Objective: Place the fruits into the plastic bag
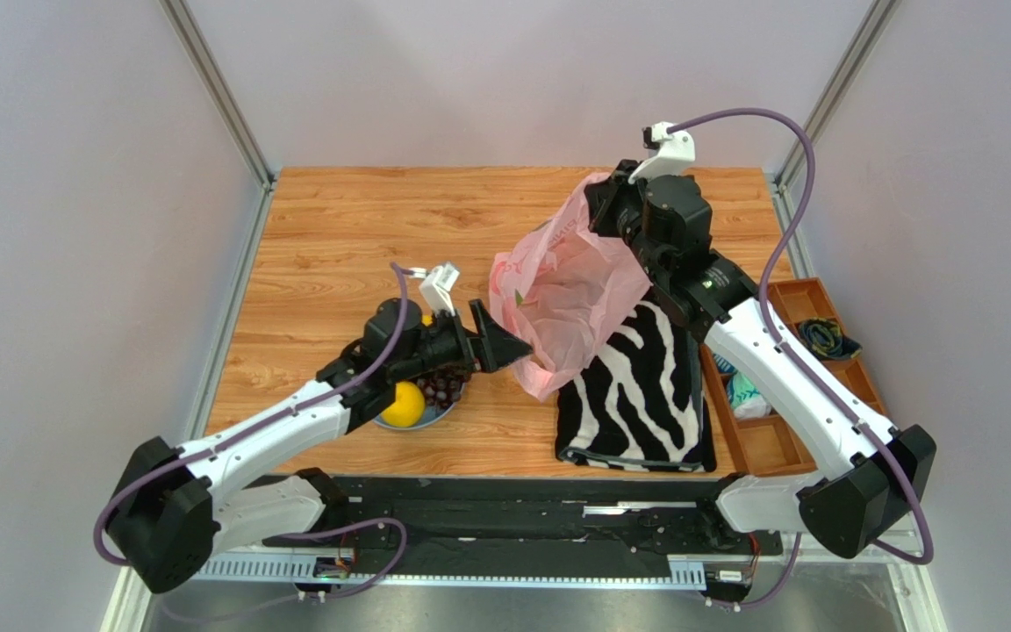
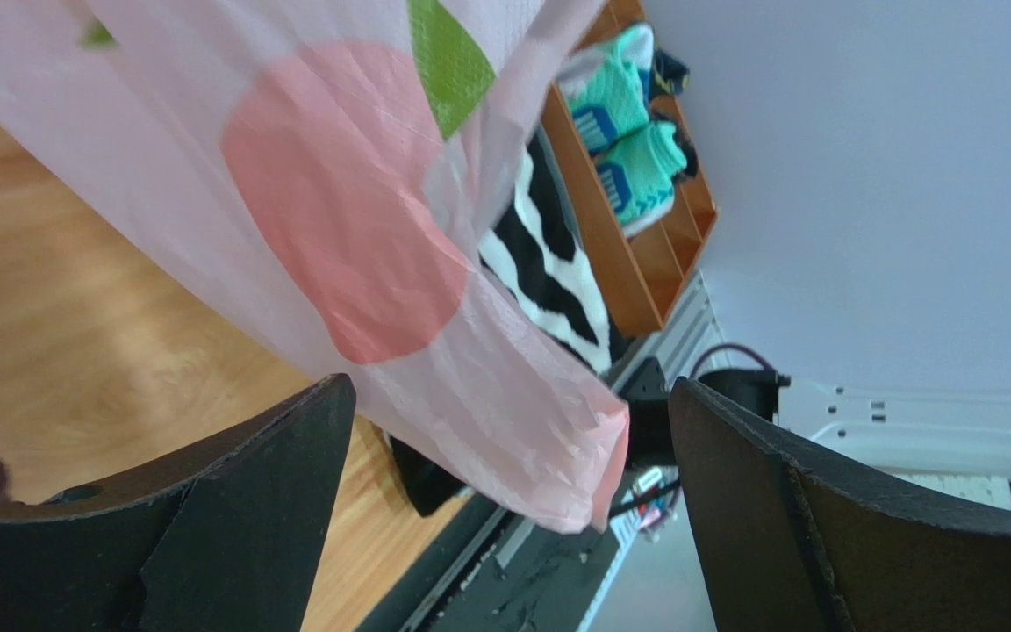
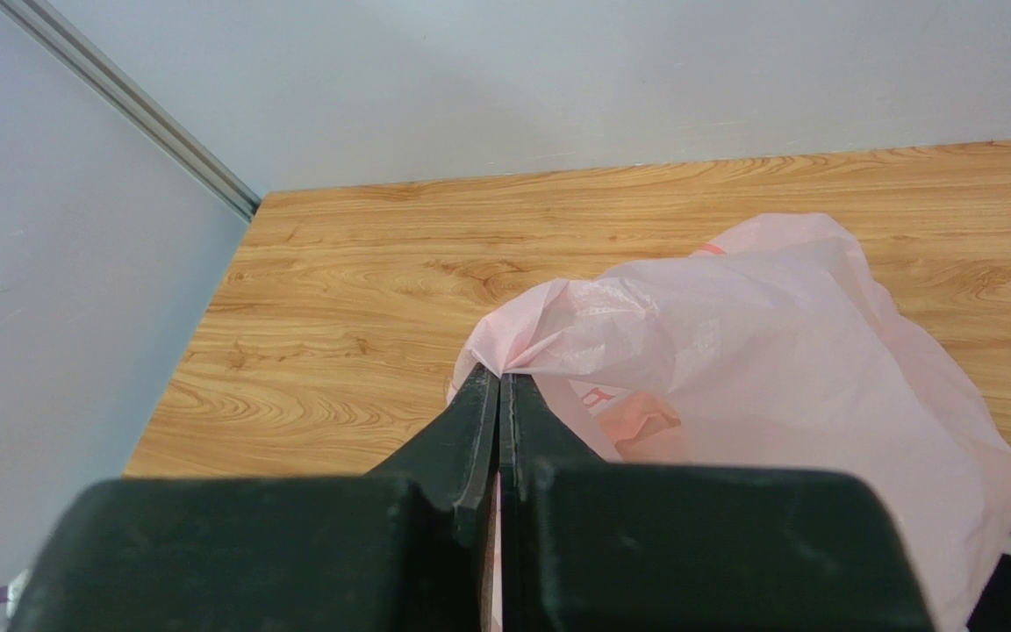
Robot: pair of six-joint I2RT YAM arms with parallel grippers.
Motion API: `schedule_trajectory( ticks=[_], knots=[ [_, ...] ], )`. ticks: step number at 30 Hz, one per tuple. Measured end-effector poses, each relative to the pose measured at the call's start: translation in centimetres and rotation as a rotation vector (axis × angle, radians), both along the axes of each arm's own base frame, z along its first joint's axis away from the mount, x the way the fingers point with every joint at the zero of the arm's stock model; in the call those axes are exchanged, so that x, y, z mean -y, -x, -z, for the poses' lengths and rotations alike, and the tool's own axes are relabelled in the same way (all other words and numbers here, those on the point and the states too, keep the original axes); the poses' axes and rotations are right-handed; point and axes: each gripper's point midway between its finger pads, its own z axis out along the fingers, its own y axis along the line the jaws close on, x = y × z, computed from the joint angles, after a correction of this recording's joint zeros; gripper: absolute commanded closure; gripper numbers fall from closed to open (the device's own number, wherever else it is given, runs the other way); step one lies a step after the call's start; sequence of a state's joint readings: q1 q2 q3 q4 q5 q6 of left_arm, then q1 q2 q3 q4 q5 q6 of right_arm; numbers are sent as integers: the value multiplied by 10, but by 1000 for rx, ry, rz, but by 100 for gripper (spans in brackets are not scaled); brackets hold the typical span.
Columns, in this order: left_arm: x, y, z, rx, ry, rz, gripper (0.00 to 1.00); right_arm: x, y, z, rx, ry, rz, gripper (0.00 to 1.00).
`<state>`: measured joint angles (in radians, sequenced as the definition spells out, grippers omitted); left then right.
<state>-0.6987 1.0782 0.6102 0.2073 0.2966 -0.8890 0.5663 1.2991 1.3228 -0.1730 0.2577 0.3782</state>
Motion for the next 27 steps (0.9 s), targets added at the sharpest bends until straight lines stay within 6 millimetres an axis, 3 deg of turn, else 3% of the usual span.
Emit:
schedule_trajectory(
  ticks=[5, 10, 19, 27],
  knots=[
    [18, 16, 5, -40, 10, 41, 2, -1, -2, 3, -2, 4, 11, 100],
    [18, 14, 7, -60, 23, 6, 2, 0, -3, 2, 3, 2, 23, 100],
    [27, 25, 39, -138, -17, -2, 1, 2, -4, 7, -5, 4, 38, 100],
    [28, 12, 69, -173, -52, -87, 4, 0, -3, 12, -14, -1, 38, 100]
  ],
)
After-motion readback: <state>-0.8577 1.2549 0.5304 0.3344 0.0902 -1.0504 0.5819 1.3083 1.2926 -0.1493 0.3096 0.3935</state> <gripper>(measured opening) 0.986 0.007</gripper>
